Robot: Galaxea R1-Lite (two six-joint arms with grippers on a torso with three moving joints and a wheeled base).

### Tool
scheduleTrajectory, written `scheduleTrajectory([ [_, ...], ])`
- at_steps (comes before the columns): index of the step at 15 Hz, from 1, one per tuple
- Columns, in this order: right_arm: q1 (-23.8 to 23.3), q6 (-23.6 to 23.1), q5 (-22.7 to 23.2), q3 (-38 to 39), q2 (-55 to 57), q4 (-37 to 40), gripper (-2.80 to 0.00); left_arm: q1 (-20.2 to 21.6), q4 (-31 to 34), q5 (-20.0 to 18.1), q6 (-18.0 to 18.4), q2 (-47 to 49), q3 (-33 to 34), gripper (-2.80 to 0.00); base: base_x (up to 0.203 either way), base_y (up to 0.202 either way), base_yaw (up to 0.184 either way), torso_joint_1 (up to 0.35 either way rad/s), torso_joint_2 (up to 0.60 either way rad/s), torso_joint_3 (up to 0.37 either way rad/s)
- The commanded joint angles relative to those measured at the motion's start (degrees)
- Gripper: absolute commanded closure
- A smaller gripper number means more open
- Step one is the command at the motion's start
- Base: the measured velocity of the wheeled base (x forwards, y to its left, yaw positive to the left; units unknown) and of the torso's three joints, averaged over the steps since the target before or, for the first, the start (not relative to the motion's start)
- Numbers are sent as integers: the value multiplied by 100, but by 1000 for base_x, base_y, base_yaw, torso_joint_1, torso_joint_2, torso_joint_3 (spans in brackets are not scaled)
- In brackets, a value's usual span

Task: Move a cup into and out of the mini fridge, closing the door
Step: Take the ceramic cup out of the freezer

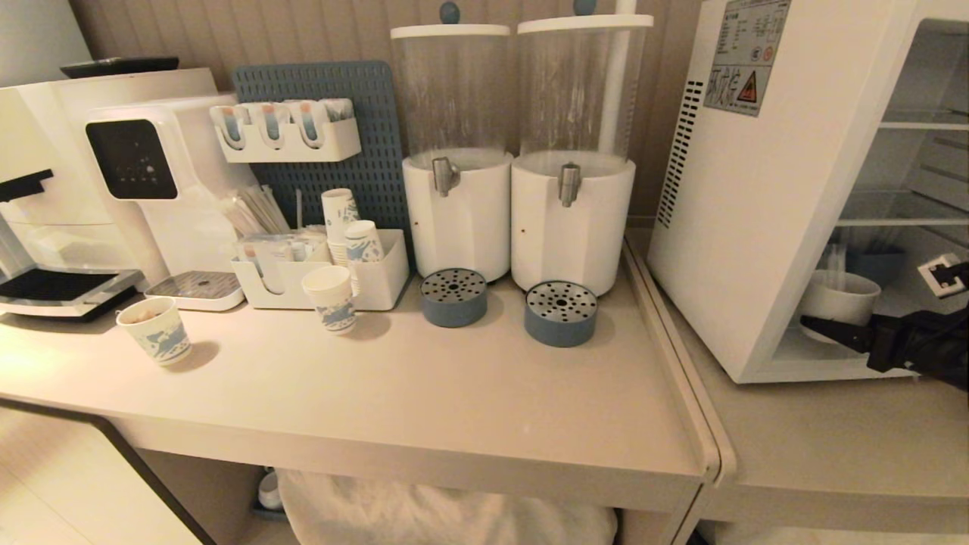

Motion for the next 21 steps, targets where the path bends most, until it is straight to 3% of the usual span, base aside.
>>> scheduleTrajectory([
  [1, -154, -22, 66, 187, -260, -25, 0, 4, -5, -1, -9, -29, 229, 0, 0, 0, 0, 0, 0, 0],
  [9, -22, 66, -2, 1851, -1511, -467, 0, 4, -5, -1, -9, -29, 229, 0, 0, 0, 0, 0, 0, 0],
  [13, -1, 149, -75, 2214, -2058, -469, 0, 4, -5, -1, -9, -29, 229, 0, 0, 0, 0, 0, 0, 0],
  [21, -2, 1044, -671, 2536, -3343, -417, 0, -4, -5, -1, -9, -29, 229, 0, 0, 0, 0, 0, 0, 0],
])
